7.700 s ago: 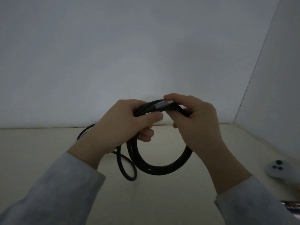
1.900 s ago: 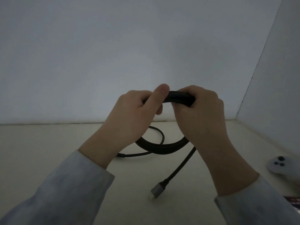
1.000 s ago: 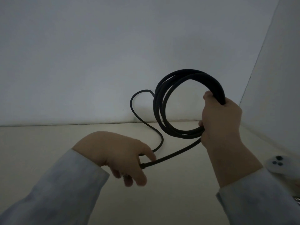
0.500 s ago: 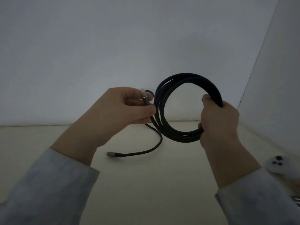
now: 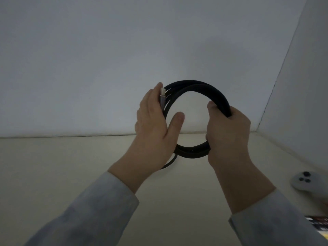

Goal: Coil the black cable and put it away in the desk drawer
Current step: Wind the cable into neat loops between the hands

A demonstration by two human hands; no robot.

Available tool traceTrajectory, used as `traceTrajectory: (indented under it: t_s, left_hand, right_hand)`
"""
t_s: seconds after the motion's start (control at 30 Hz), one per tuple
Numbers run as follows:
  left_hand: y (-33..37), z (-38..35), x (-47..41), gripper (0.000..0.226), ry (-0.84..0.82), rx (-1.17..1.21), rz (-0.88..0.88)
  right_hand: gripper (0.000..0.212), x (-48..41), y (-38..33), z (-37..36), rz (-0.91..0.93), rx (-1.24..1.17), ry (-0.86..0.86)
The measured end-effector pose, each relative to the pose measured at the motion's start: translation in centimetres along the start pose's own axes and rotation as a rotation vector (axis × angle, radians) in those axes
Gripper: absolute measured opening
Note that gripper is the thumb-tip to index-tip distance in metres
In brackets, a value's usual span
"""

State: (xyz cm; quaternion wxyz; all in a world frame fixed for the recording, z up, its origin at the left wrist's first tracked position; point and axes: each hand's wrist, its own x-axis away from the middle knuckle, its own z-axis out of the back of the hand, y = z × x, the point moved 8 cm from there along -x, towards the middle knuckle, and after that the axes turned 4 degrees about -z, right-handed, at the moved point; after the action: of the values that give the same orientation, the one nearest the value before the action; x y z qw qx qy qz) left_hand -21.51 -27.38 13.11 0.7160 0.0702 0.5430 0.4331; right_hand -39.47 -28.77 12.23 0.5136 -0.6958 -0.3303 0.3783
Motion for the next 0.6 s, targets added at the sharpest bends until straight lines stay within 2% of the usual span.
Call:
traceTrajectory:
  t_s: [0.07,0.13,0.3,0.43,0.5,0.6]
  left_hand:
    - [-0.5,0.5,-0.4,0.077,0.003,-0.026,-0.001]
    - [-0.4,1.0,-0.6,0.074,0.003,0.044,-0.052]
    - [0.0,1.8,-0.1,0.049,0.151,0.138,-0.027]
    - [-0.2,3.0,-0.4,0.010,0.245,0.365,0.106]
    - [-0.2,3.2,-0.5,0.008,0.247,0.421,0.150]
    - [-0.4,3.6,-0.6,0.009,0.280,0.333,0.177]
  right_hand:
    - [0.045,0.2,-0.3,-0.2,0.013,0.018,-0.014]
    - [0.047,0.3,-0.7,-0.3,0.029,0.038,-0.022]
    - [0.042,0.7,-1.0,-0.5,0.031,0.053,-0.028]
    - [0.033,1.1,-1.1,-1.0,0.022,0.026,-0.074]
    - [0.031,1.3,-0.8,-1.3,-0.002,0.005,-0.094]
    - [0.034,1.2,-0.6,-1.7,0.018,0.033,-0.124]
